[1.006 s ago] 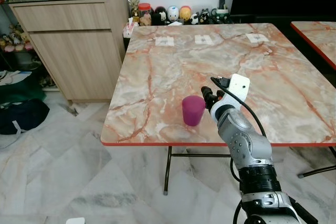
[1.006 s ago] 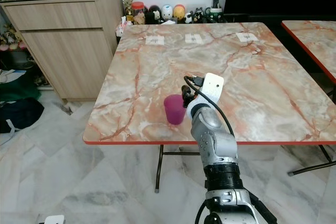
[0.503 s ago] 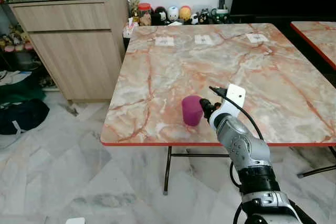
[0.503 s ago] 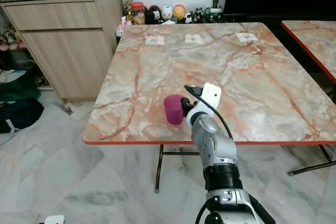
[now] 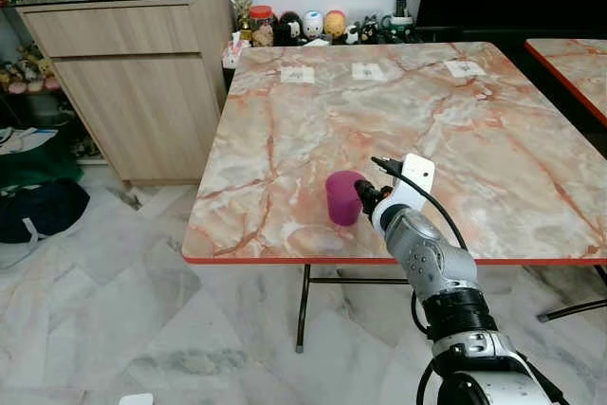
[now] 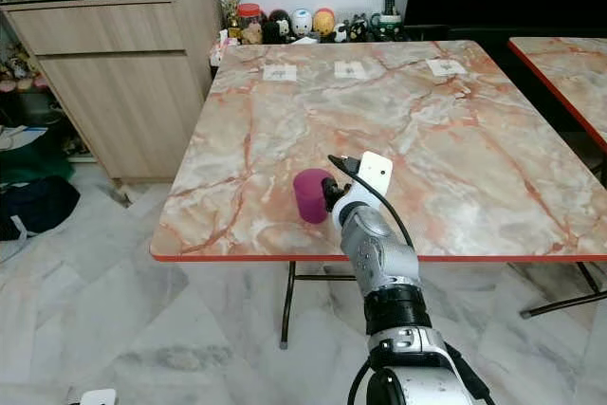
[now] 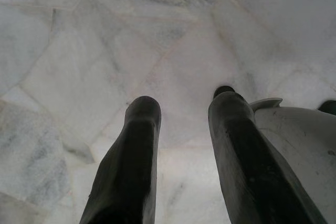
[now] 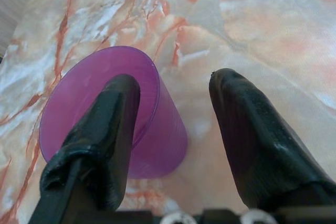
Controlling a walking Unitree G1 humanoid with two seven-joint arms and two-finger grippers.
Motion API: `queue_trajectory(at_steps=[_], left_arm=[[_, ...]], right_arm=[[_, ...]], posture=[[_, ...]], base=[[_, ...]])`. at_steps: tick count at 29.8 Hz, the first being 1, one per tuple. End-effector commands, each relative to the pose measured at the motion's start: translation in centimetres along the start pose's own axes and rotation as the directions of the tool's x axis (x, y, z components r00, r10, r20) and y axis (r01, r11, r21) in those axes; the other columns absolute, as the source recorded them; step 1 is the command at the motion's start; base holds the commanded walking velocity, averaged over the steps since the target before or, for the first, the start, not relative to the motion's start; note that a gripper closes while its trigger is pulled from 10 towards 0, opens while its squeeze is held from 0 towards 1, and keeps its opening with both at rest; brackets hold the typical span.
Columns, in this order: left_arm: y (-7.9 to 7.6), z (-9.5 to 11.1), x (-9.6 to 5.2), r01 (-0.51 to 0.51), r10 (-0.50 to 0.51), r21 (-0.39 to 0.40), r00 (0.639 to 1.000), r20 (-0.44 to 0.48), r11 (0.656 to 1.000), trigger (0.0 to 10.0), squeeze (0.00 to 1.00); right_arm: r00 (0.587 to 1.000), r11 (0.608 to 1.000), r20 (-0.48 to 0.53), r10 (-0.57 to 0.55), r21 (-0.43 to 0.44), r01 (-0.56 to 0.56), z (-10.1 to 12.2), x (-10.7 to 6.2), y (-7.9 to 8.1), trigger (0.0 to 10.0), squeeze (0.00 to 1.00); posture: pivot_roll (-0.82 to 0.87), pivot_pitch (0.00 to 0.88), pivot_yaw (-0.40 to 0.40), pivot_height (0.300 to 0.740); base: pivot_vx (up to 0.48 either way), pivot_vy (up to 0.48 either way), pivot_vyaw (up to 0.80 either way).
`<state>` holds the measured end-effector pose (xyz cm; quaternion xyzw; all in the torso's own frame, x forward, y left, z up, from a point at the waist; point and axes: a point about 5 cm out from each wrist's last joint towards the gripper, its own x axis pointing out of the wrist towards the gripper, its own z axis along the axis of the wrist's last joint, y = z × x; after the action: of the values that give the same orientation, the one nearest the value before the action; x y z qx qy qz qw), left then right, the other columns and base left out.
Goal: Setting the table
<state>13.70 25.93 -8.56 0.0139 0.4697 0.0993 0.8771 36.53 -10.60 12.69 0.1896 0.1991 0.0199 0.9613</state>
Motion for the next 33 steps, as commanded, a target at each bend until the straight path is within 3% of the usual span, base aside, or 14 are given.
queue_trajectory(at_steps=[1,33], left_arm=[[-0.11,-0.37,-0.05,-0.001,0.001,-0.011,1.0,-0.013,1.0,10.0,0.0],[-0.2,-0.38,-0.03,0.01,-0.01,0.009,1.0,-0.02,1.0,10.0,0.0]], right_arm=[[1.0,1.0,0.003,-0.001,0.003,0.001,0.24,0.16,0.13,0.0,0.0],[1.0,1.0,0.014,-0.001,0.008,0.001,0.26,0.43,0.37,0.0,0.0]], posture=[[0.0,0.0,0.015,0.74],[0.0,0.0,0.01,0.74]], base=[[0.0,0.0,0.0],[0.0,0.0,0.0]])
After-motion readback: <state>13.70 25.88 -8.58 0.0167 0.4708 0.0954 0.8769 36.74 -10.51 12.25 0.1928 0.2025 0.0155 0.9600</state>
